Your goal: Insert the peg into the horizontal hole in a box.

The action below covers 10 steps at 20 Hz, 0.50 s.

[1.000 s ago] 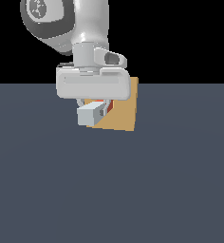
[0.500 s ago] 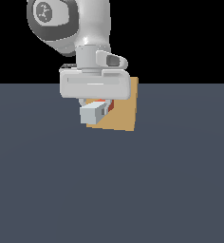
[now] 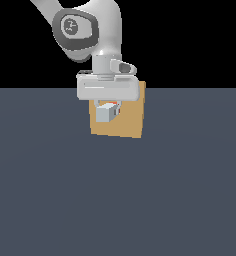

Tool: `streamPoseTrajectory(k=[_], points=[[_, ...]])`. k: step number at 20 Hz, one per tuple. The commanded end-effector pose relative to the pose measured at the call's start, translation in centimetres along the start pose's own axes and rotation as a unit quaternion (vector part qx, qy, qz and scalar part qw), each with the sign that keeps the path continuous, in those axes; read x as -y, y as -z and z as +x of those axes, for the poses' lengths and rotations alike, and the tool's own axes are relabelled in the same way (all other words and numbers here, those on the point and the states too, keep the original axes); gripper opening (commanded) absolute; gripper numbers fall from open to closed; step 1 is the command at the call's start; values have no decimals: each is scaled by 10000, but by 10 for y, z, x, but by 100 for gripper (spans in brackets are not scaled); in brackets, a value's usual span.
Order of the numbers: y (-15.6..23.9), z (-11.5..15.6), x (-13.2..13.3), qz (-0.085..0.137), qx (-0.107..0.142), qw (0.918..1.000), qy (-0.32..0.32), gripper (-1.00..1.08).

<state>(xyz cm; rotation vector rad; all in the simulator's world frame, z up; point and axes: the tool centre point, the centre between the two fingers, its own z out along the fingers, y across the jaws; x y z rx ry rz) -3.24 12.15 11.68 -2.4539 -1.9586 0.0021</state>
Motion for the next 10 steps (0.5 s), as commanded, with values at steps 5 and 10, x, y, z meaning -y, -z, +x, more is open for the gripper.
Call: streamPoseTrajectory(k=[5,10], points=[[2,28,-2,-21,-8,10000,-9,-100],[2,28,-3,-21,-8,10000,-9,-100]])
